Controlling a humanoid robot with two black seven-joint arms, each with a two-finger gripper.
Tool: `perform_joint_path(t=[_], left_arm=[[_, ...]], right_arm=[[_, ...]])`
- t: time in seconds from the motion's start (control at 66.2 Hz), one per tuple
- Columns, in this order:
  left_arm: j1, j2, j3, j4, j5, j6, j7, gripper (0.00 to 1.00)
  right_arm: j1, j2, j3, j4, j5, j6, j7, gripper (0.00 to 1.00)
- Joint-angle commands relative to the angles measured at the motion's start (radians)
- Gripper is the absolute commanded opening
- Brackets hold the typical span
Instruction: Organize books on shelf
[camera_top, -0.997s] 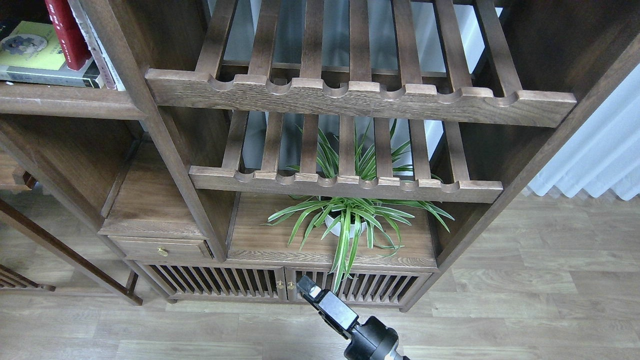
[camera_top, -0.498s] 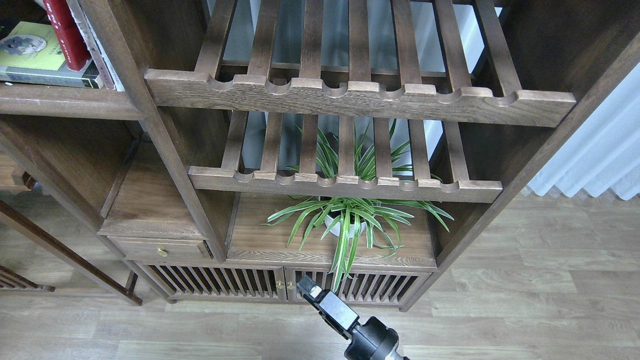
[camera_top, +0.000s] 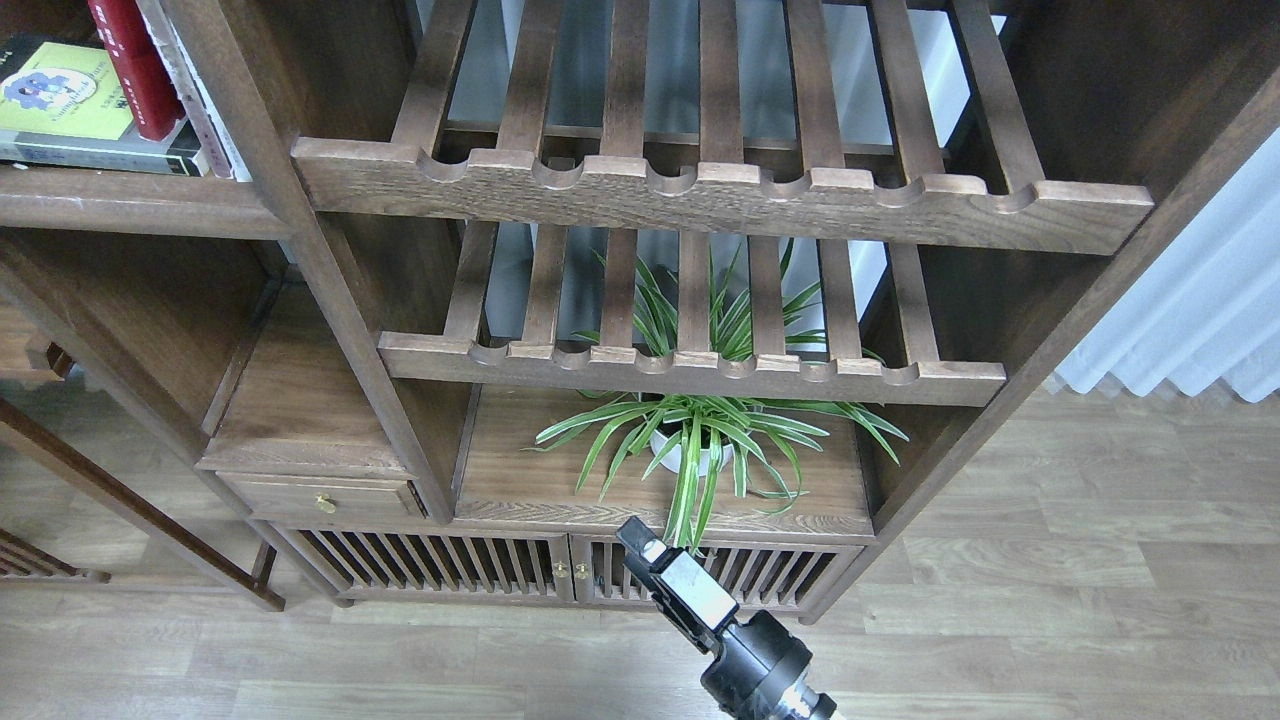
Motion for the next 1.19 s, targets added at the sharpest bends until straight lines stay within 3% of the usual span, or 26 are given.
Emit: perform_joint_path(t=[0.0, 0.544, 0.71, 0.906, 1.178], left_arm=[[0.1, -0.027, -0.016, -0.02, -0.036, 0.0, 0.003, 0.83], [0.386, -0.35, 0.013, -0.06, -0.043, 0.0, 0.023, 0.83], [0.469, -0.428, 0.035, -0.057, -0.043, 0.0, 0.021, 0.89], [0.514, -0.495, 0.055, -0.051, -0.043, 0.0, 0.021, 0.99], [0.52, -0.505, 0.111, -0.021, -0.045, 0.0, 0.02, 1.0]], right_arm=[[0.007, 0.0, 0.008, 0.002, 0.0, 0.0, -0.001, 0.99], [0.016, 0.0, 0.042, 0.002, 0.0, 0.0, -0.004, 0.99], [0.016, 0.0, 0.044, 0.002, 0.0, 0.0, -0.005, 0.99], [0.016, 0.0, 0.044, 0.0, -0.001, 0.0, -0.005, 0.99], [0.016, 0.0, 0.047, -0.001, -0.001, 0.0, -0.004, 0.99]])
